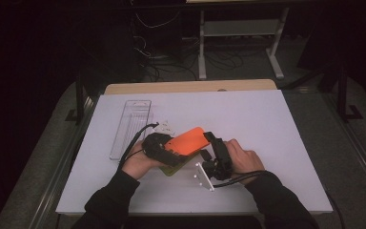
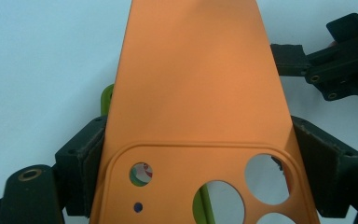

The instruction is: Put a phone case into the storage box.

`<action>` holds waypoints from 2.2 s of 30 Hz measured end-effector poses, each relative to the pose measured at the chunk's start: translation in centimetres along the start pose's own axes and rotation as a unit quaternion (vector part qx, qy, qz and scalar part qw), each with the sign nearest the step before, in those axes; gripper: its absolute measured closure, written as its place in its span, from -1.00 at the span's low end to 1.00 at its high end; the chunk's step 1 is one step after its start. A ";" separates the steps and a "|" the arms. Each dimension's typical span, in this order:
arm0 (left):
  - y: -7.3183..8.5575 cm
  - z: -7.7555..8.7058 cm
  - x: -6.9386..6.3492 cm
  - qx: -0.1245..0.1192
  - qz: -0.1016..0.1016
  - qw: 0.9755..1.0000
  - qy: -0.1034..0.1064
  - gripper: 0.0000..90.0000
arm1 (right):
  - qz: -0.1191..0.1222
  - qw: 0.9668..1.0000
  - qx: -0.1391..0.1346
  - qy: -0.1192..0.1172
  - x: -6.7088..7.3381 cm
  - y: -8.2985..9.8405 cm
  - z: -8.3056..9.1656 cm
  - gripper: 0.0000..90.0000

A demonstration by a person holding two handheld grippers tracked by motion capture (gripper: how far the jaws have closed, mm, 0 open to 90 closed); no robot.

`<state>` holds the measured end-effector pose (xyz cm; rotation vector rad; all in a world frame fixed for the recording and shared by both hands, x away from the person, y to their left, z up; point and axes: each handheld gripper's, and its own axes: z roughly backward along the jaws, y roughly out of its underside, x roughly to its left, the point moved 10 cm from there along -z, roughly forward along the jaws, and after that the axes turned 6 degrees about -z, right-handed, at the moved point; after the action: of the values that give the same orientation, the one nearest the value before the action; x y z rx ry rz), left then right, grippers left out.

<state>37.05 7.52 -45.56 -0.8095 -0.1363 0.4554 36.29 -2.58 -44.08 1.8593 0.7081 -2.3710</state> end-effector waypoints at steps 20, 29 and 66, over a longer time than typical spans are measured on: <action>0.0 0.0 -0.4 0.010 -0.016 1.000 0.011 -0.66 | 0.039 0.999 -0.024 0.004 1.4 -1.6 -0.5 0.10; -0.1 -0.2 -0.5 0.005 -0.016 1.000 0.011 -0.66 | 0.056 0.998 -0.033 0.006 1.6 -1.8 -0.3 0.33; -0.7 1.1 -0.9 -0.017 -0.022 0.999 0.030 -1.00 | 0.064 0.997 -0.027 0.018 1.3 -1.9 0.1 0.84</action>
<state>36.15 7.46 -44.21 -0.8522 -0.1058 0.3873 35.21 -0.59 -44.62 1.8705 0.6274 -2.2240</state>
